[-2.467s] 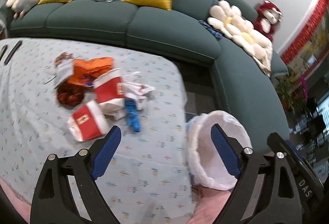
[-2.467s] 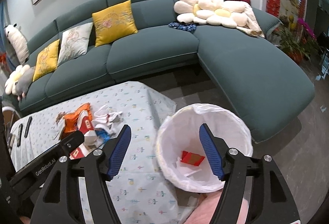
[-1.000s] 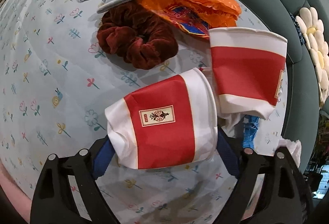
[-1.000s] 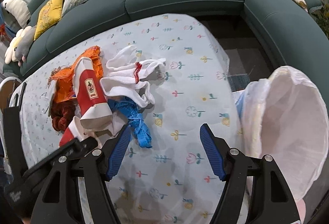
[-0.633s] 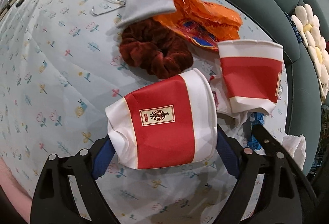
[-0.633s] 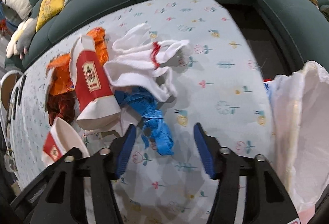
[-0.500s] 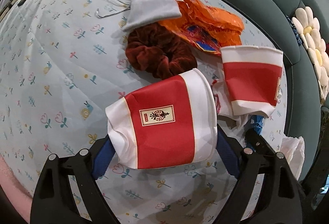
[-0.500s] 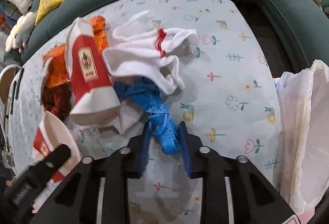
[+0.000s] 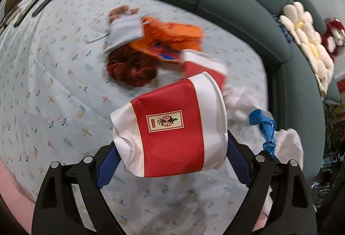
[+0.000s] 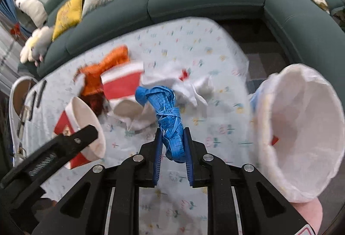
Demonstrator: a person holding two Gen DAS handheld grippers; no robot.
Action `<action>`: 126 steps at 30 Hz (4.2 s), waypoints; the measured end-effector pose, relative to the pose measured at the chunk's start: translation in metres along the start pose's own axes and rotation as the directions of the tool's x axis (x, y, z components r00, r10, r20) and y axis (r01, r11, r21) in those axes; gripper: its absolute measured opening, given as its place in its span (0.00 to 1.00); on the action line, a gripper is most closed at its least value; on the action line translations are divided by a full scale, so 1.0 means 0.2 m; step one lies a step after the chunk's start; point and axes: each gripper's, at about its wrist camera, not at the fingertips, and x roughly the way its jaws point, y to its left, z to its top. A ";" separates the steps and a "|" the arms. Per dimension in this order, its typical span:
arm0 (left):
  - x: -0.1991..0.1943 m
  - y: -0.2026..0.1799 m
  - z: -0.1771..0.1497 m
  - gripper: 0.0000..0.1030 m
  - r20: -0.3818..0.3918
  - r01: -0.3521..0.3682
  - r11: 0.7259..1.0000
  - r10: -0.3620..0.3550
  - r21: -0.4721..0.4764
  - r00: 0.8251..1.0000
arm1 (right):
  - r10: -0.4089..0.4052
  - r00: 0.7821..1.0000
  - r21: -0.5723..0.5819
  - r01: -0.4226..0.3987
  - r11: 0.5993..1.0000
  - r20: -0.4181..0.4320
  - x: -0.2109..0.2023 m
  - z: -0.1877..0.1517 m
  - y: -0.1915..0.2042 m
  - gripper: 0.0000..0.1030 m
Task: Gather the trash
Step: 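Lower the cup and cord into the bin and open both tools, then withdraw both open tools from the bin toward the remaining trash, then grasp the second red-and-white cup with the left tool while the right tool grasps the white glove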
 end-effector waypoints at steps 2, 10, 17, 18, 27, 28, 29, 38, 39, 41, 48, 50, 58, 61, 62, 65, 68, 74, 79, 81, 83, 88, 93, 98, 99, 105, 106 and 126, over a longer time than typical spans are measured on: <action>-0.07 -0.06 -0.03 0.82 0.022 0.021 0.999 -0.021 0.030 1.000 | 0.010 0.999 0.010 -0.010 1.000 0.036 -0.09 0.00 -0.02 0.17; -0.27 -0.37 -0.10 0.82 0.093 0.073 0.987 -0.086 0.140 0.992 | 0.039 0.981 0.033 -0.047 0.998 0.191 -0.50 0.02 -0.16 0.17; -0.40 -0.59 -0.19 0.82 0.128 0.110 0.962 -0.146 0.248 0.981 | 0.002 0.957 0.072 -0.024 0.997 0.292 -0.73 0.01 -0.32 0.17; -0.41 -0.62 -0.20 0.82 0.128 0.115 0.958 -0.153 0.262 0.980 | -0.006 0.954 0.079 -0.019 0.997 0.301 -0.76 0.01 -0.35 0.17; -0.43 -0.94 -0.33 0.82 0.060 0.204 0.890 -0.250 0.409 0.966 | -0.088 0.932 0.191 0.021 0.981 0.352 -0.92 -0.06 -0.69 0.17; -0.43 -0.98 -0.34 0.82 0.047 0.217 0.878 -0.261 0.427 0.964 | -0.094 0.931 0.202 0.022 0.979 0.354 -0.93 -0.07 -0.72 0.17; -0.42 -1.01 -0.36 0.82 0.040 0.223 0.870 -0.267 0.440 0.963 | -0.104 0.929 0.215 0.027 0.976 0.356 -0.94 -0.08 -0.76 0.17; -0.36 -1.26 -0.48 0.82 -0.038 0.284 0.778 -0.319 0.561 0.947 | -0.158 0.925 0.302 0.049 0.952 0.346 -0.95 -0.12 -0.99 0.17; -0.35 -1.28 -0.49 0.82 -0.038 0.284 0.773 -0.320 0.567 0.947 | -0.160 0.925 0.309 0.050 0.950 0.344 -0.94 -0.13 -1.01 0.17; -0.33 -1.30 -0.49 0.83 -0.044 0.284 0.767 -0.317 0.575 0.947 | -0.166 0.926 0.317 0.054 0.947 0.338 -0.94 -0.14 -1.04 0.17; -0.28 -1.29 -0.45 0.90 -0.038 0.273 0.802 -0.300 0.531 0.953 | -0.169 0.935 0.329 0.061 0.942 0.311 -0.87 -0.12 -1.08 0.17; -0.27 -1.26 -0.43 0.90 -0.034 0.267 0.813 -0.292 0.517 0.956 | -0.167 0.938 0.324 0.063 0.944 0.305 -0.85 -0.12 -1.07 0.18; -0.24 -1.14 -0.37 0.91 -0.016 0.245 0.854 -0.268 0.459 0.963 | -0.173 0.940 0.305 0.079 0.949 0.295 -0.80 -0.09 -1.01 0.31; -0.24 -1.11 -0.36 0.91 -0.006 0.237 0.861 -0.262 0.450 0.965 | -0.171 0.939 0.299 0.078 0.951 0.299 -0.80 -0.08 -0.99 0.36; -0.24 -1.10 -0.36 0.91 -0.004 0.235 0.862 -0.260 0.449 0.965 | -0.171 0.939 0.296 0.079 0.952 0.299 -0.80 -0.08 -0.98 0.37; -0.24 -1.07 -0.36 0.91 0.007 0.224 0.868 -0.254 0.442 0.967 | -0.168 0.940 0.284 0.081 0.955 0.297 -0.80 -0.07 -0.96 0.39; -0.26 -1.05 -0.35 0.90 0.019 0.216 0.874 -0.249 0.436 0.968 | -0.166 0.939 0.272 0.083 0.959 0.300 -0.81 -0.07 -0.93 0.42; -0.29 -0.99 -0.32 0.91 0.046 0.199 0.885 -0.240 0.421 0.970 | -0.160 0.941 0.234 0.091 0.968 0.299 -0.81 -0.07 -0.85 0.43; -0.31 -0.94 -0.30 0.90 0.064 0.191 0.893 -0.236 0.408 0.970 | -0.157 0.942 0.206 0.098 0.974 0.297 -0.81 -0.07 -0.78 0.43; -0.32 -0.90 -0.29 0.91 0.071 0.185 0.898 -0.232 0.400 0.970 | -0.154 0.943 0.195 0.099 0.976 0.296 -0.81 -0.07 -0.75 0.43; -0.33 -0.87 -0.28 0.91 0.083 0.176 0.904 -0.225 0.388 0.971 | -0.154 0.943 0.184 0.102 0.978 0.295 -0.81 -0.07 -0.72 0.44; -0.35 -0.77 -0.25 0.91 0.111 0.147 0.920 -0.200 0.363 0.974 | -0.154 0.943 0.166 0.108 0.980 0.294 -0.81 -0.07 -0.66 0.50; -0.36 -0.68 -0.23 0.91 0.145 0.105 0.931 -0.164 0.348 0.976 | -0.148 0.946 0.138 0.112 0.984 0.289 -0.80 -0.07 -0.58 0.51; -0.36 -0.56 -0.20 0.91 0.164 0.078 0.945 -0.136 0.319 0.977 | -0.140 0.950 0.108 0.114 0.988 0.278 -0.78 -0.07 -0.51 0.52; -0.36 -0.54 -0.19 0.91 0.168 0.072 0.946 -0.130 0.315 0.977 | -0.137 0.951 0.104 0.112 0.988 0.276 -0.77 -0.07 -0.49 0.52; -0.36 -0.41 -0.16 0.91 0.190 0.030 0.959 -0.086 0.282 0.978 | -0.127 0.957 0.067 0.113 0.991 0.261 -0.73 -0.08 -0.39 0.56; -0.35 -0.38 -0.15 0.91 0.192 0.024 0.962 -0.079 0.274 0.978 | -0.126 0.957 0.061 0.114 0.992 0.260 -0.72 -0.08 -0.37 0.57; -0.15 0.15 -0.02 0.90 0.131 -0.045 0.998 0.039 0.041 0.991 | -0.092 0.988 -0.067 0.101 0.993 0.127 -0.33 -0.09 -0.05 0.57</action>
